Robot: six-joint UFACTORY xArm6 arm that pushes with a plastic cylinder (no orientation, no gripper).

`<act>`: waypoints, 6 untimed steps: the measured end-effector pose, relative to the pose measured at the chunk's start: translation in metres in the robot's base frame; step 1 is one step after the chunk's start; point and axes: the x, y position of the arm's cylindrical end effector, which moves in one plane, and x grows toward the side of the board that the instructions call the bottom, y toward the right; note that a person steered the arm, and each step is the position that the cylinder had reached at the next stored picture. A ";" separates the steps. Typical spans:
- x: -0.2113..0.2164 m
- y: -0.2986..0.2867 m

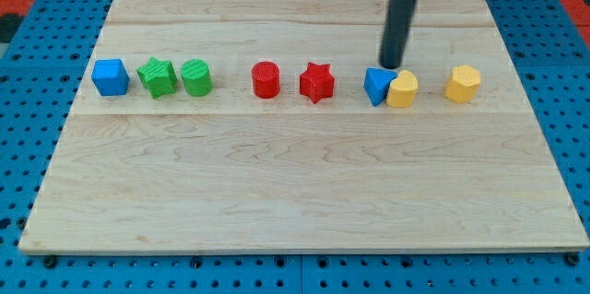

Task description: Slightly push the yellow hexagon to the right side of the board

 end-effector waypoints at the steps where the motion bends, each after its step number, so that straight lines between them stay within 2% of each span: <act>1: 0.013 0.063; 3: 0.025 0.060; 4: 0.034 0.019; 5: 0.067 0.015; 6: 0.075 -0.002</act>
